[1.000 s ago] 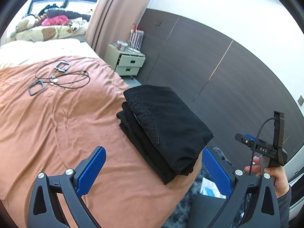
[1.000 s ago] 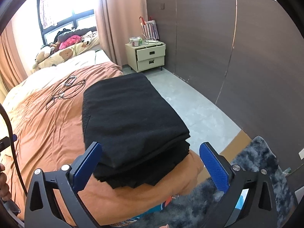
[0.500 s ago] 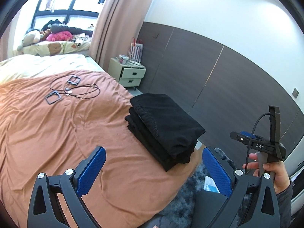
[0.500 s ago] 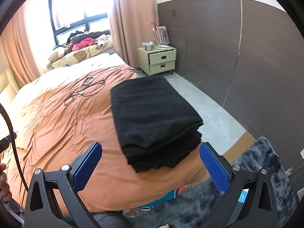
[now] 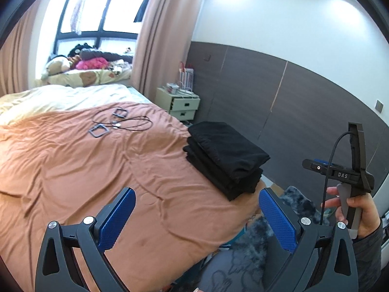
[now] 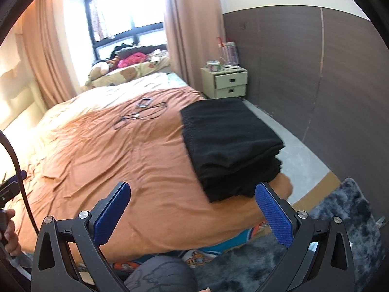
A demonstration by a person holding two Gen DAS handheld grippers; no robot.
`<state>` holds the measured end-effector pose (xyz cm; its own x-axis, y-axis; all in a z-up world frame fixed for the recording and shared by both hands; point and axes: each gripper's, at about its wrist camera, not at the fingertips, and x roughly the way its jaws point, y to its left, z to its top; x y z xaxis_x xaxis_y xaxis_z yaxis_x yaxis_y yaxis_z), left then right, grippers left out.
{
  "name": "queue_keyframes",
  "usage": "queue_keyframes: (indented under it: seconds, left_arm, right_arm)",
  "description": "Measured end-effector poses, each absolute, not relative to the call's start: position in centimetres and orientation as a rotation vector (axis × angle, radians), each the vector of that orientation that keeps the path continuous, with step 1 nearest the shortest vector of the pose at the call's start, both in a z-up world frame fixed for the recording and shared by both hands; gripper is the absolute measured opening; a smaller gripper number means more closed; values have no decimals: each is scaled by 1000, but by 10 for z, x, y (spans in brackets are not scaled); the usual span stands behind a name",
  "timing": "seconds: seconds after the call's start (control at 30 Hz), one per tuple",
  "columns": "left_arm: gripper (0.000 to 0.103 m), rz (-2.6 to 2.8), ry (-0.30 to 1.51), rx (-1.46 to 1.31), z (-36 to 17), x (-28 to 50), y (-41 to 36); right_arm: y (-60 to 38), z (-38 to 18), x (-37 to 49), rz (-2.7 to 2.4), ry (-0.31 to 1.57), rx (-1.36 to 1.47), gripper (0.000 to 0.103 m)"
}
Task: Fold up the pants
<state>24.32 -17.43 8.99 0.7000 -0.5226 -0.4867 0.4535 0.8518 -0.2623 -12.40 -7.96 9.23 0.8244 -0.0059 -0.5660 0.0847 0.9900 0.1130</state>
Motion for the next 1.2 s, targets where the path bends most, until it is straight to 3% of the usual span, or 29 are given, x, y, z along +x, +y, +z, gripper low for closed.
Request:
queue_keyframes:
  seconds: [0.47,1.2]
  left_arm:
    - [102,-388,485,-147,103,151,-75]
    - [102,-196,424,-142,63,68,1]
  right_arm:
    - [-40,71,-161,96,494,110,103]
    - [-27,-1,-197,175,436,180,103]
